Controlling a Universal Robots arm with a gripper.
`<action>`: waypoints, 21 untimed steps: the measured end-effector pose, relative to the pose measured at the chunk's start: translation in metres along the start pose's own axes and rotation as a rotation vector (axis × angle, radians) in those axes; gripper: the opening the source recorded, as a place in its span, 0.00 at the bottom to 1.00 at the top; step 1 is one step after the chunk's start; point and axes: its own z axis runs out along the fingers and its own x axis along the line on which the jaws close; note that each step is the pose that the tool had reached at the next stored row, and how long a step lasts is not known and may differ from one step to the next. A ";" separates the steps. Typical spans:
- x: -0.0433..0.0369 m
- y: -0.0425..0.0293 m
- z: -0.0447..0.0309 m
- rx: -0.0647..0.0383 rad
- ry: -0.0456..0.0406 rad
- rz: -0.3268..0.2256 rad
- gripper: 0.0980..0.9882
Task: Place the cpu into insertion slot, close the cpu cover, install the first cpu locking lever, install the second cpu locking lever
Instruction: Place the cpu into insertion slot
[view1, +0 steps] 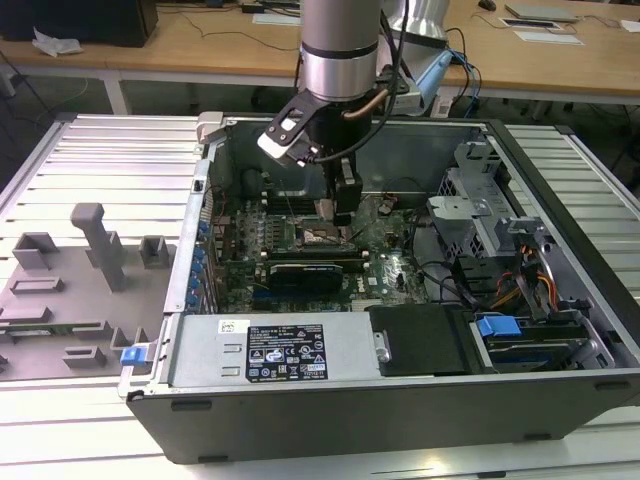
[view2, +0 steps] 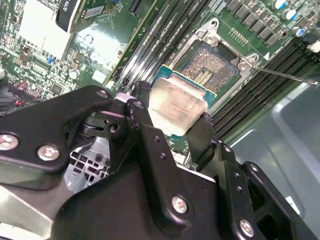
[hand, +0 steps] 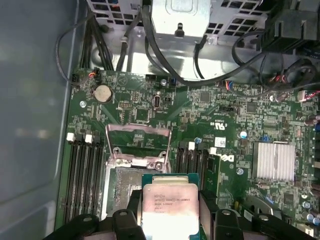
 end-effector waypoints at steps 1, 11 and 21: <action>0.0000 -0.0001 0.0005 -0.002 -0.0002 0.000 0.50; 0.0007 -0.0011 0.0099 -0.005 -0.0020 0.013 0.50; 0.0089 -0.0057 0.0227 -0.004 -0.0075 0.063 0.50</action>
